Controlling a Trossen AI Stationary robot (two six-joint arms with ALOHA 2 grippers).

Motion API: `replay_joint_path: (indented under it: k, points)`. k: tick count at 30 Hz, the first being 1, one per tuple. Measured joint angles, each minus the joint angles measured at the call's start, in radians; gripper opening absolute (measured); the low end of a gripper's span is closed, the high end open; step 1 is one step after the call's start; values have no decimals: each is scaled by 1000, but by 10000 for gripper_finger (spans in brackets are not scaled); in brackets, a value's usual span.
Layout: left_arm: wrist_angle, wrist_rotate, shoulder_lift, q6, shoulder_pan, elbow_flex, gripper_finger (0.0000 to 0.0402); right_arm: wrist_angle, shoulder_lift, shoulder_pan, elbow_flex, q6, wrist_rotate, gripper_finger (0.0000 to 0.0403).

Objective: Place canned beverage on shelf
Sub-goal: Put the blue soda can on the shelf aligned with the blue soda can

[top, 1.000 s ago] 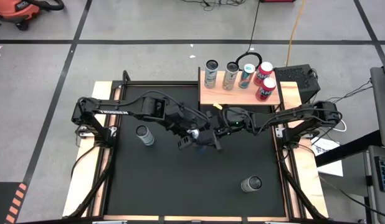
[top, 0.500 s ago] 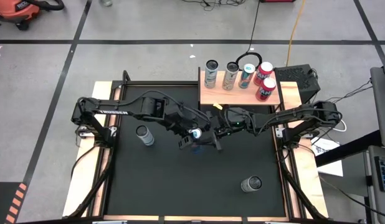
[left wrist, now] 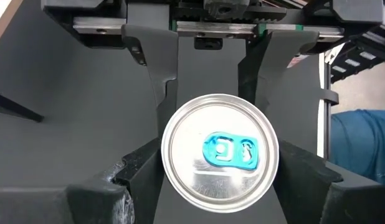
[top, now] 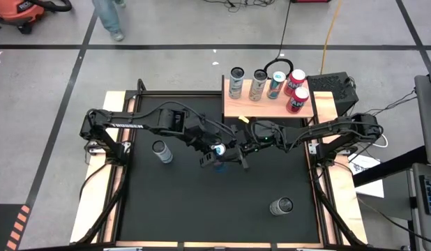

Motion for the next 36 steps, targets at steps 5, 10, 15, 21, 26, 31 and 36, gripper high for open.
replay_joint_path:
  k: [5, 10, 15, 21, 26, 31, 36]
  points:
    - [-12, -2, 0, 31, 1, 0, 255, -5, 0, 0, 0, 1, 1, 157]
    - [-20, 17, 0, 31, 2, 1, 273, -19, 2, 0, 0, 6, -1, 157]
    - [-20, 20, 0, 33, 2, 1, 300, -21, 2, 0, 0, 5, -2, 157]
    - [-32, 20, 0, 37, 2, 1, 322, -136, -72, -2, 0, -35, 32, 157]
    - [-50, 19, 0, 37, 2, 1, 322, -316, -232, -3, 0, -118, 112, 157]
    - [-81, 15, 0, 34, 2, 1, 322, -478, -394, -2, 0, -173, 211, 157]
    - [-79, 13, 0, 28, 2, 1, 322, -616, -526, -4, 0, -222, 444, 157]
